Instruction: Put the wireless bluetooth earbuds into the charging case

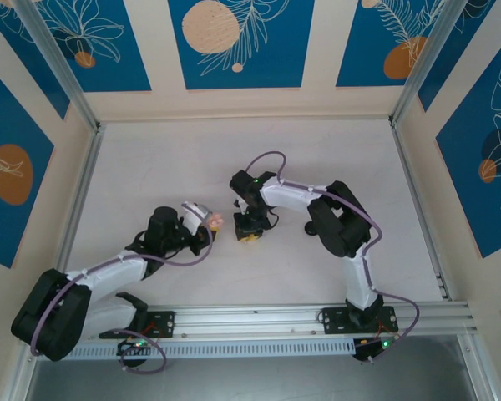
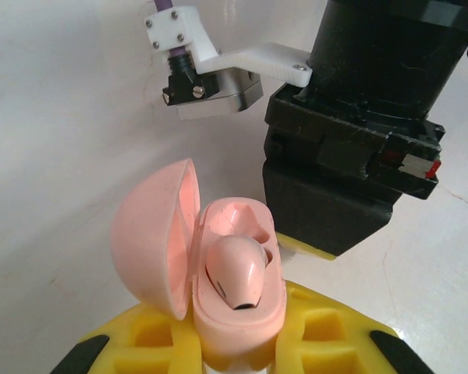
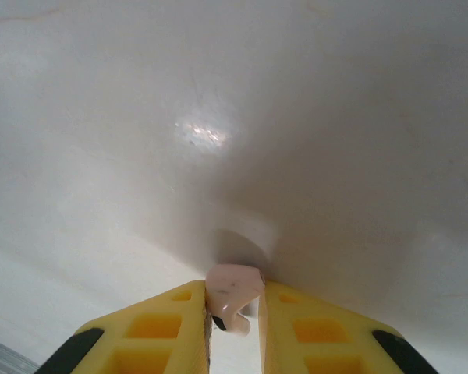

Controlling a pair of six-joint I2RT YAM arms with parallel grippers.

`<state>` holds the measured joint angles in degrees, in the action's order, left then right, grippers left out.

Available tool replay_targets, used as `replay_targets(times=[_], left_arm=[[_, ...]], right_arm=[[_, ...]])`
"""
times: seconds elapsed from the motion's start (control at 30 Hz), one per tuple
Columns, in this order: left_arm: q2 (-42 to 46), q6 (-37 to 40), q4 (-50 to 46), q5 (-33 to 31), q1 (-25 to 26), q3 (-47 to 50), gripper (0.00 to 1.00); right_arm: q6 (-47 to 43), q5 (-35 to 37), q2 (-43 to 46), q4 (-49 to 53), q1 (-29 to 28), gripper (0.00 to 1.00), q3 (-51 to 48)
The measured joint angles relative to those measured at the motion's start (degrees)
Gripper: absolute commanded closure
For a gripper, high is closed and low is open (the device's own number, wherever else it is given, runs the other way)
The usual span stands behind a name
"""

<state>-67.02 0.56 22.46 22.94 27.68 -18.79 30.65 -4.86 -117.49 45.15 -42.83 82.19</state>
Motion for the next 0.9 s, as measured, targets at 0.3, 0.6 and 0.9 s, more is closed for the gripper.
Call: replay_targets(times=[0.3, 0.6, 0.9], left_arm=[[-8.63, -0.26, 8.81, 2.27, 0.76, 0.42, 0.87], [-18.40, -2.21, 20.28, 4.57, 2.19, 0.66, 0.87], [-24.85, -5.77, 31.58, 6.14, 3.13, 0.63, 0.88]], right_arm=[[6.12, 0.15, 11.56, -13.40, 3.26, 0.82, -15.17], [11.21, 1.20, 23.69, -27.43, 3.45, 0.82, -25.35], [13.73, 3.87, 31.47, -39.28, 2.58, 0.82, -31.43]])
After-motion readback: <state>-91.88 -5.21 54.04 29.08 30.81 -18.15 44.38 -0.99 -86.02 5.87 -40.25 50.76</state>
